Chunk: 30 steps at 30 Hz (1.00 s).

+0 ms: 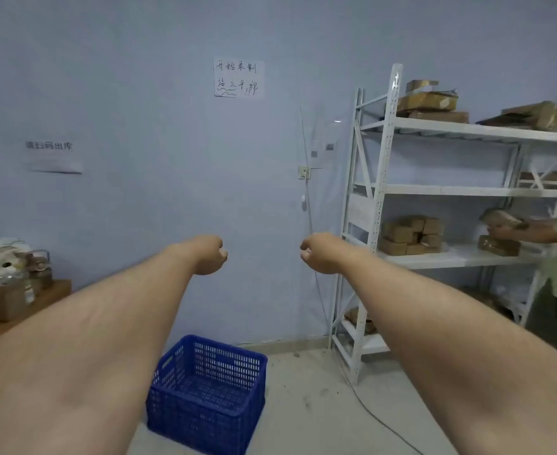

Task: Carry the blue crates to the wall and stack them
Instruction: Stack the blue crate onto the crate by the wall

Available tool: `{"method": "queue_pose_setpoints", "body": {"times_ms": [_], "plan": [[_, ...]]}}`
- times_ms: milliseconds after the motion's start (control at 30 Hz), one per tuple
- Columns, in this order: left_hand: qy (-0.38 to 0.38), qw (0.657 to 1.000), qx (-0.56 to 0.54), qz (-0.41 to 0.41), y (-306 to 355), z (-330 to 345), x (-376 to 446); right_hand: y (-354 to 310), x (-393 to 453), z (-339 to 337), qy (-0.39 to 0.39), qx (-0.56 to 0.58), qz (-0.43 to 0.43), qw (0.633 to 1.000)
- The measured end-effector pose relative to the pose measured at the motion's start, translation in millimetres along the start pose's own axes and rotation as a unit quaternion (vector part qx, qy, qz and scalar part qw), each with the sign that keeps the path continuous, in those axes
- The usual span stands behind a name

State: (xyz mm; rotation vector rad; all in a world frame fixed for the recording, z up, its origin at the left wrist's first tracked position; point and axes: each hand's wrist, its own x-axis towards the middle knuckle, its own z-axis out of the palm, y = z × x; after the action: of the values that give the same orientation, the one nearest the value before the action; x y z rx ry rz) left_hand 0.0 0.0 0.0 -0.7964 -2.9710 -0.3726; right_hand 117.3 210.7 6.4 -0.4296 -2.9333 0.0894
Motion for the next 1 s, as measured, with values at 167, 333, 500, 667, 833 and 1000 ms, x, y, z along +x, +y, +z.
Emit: {"method": "queue_pose_setpoints", "body": {"times_ms": [167,333,500,667,833,1000], "plan": [[-0.004,1.000,-0.019,0.019,-33.3,-0.4,35.8,-23.1,34.9,10.9,0.005,0.015,0.010,1.000],[-0.014,1.000,-0.019,0.018,-67.4,9.8,67.7,-38.6,70.5,27.5,-0.004,0.041,0.036,0.998],[-0.012,1.000,-0.015,0.000,-90.4,18.5,105.4,-45.3,123.0,47.0,-0.022,0.075,0.031,0.996],[-0.016,0.999,0.036,-0.030,-107.5,21.5,154.0,-46.9,188.3,71.3,-0.032,0.099,0.011,0.995],[-0.022,0.993,0.103,-0.052,-111.3,21.1,212.5,-34.1,268.0,82.4,0.006,0.104,-0.016,0.994],[-0.013,0.993,0.088,-0.073,-96.2,24.0,276.8,-10.8,341.3,91.0,-0.017,0.137,-0.037,0.990]]}}
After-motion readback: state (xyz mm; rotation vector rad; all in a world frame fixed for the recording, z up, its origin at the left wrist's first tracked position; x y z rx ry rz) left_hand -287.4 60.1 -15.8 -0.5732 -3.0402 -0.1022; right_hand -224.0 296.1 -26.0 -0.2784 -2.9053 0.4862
